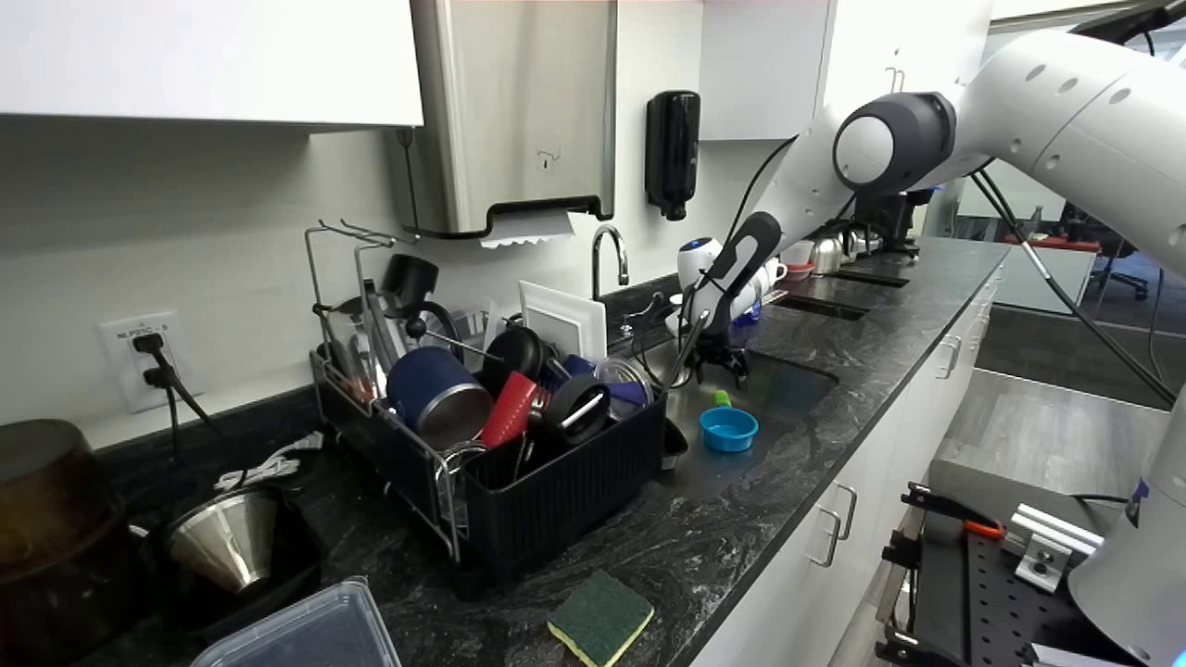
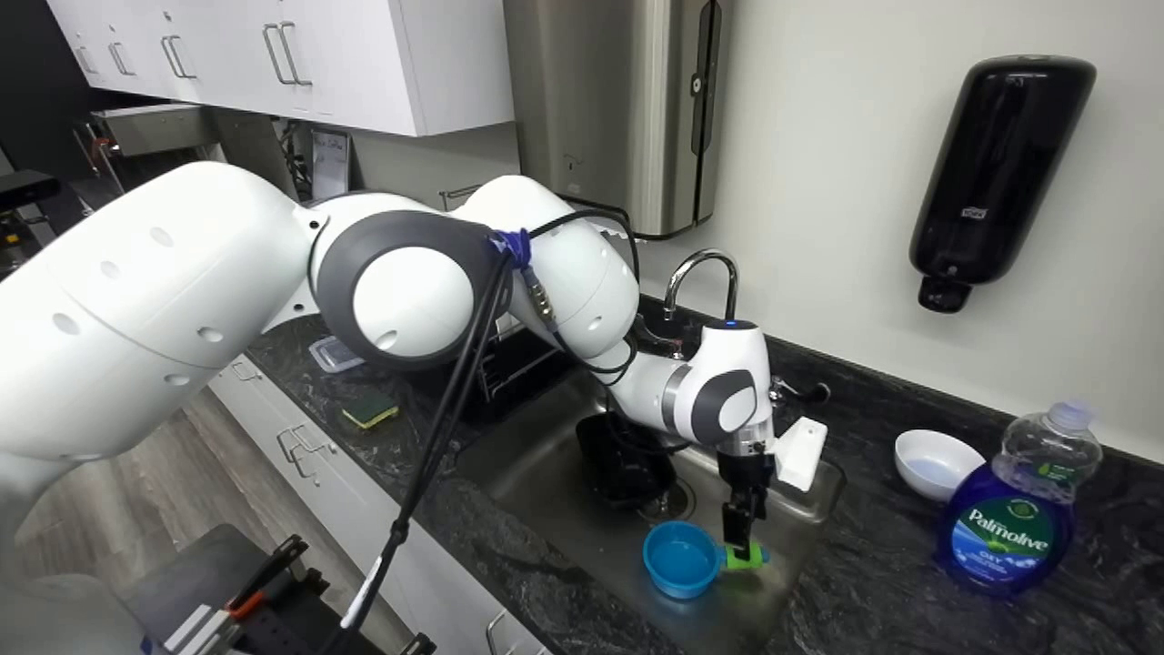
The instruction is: Pick the blue pot from the sink and place it in the rack
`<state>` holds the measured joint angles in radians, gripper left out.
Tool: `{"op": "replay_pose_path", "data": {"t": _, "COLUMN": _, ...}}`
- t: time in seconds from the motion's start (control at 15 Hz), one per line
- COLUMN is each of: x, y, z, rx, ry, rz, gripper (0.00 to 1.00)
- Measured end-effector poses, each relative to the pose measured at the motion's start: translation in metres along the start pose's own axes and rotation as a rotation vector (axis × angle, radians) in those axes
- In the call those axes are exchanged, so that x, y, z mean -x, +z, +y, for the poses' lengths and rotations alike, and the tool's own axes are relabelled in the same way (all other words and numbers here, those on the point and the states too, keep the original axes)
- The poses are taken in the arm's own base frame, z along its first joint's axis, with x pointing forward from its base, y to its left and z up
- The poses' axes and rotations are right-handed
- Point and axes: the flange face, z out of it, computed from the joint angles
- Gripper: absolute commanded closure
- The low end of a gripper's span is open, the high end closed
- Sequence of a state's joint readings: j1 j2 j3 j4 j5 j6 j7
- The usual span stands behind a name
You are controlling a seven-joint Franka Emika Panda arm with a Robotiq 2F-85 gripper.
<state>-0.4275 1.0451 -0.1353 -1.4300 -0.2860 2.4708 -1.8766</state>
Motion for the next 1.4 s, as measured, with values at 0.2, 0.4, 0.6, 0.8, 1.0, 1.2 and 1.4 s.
{"op": "replay_pose_path", "data": {"t": 0.2, "x": -0.005, "y": 0.011, "z": 0.003, "rx": 0.053, "ry": -0.114, "rz": -0.015, "gripper": 0.00}}
{"op": "replay_pose_path", "data": {"t": 0.4, "x": -0.008, "y": 0.022, "z": 0.002, "rx": 0.072, "ry": -0.192, "rz": -0.022, "gripper": 0.00}}
{"op": "replay_pose_path", "data": {"t": 0.6, "x": -0.007, "y": 0.024, "z": 0.003, "rx": 0.089, "ry": -0.253, "rz": -0.036, "gripper": 0.00}}
{"op": "replay_pose_path", "data": {"t": 0.8, "x": -0.005, "y": 0.023, "z": 0.003, "rx": 0.102, "ry": -0.296, "rz": -0.050, "gripper": 0.00}}
{"op": "replay_pose_path", "data": {"t": 1.0, "x": -0.003, "y": 0.024, "z": 0.002, "rx": 0.099, "ry": -0.317, "rz": -0.053, "gripper": 0.00}}
{"op": "replay_pose_path", "data": {"t": 1.2, "x": -0.002, "y": 0.027, "z": -0.002, "rx": 0.090, "ry": -0.326, "rz": -0.053, "gripper": 0.00}}
{"op": "replay_pose_path", "data": {"t": 1.4, "x": -0.002, "y": 0.030, "z": -0.005, "rx": 0.081, "ry": -0.328, "rz": -0.050, "gripper": 0.00}}
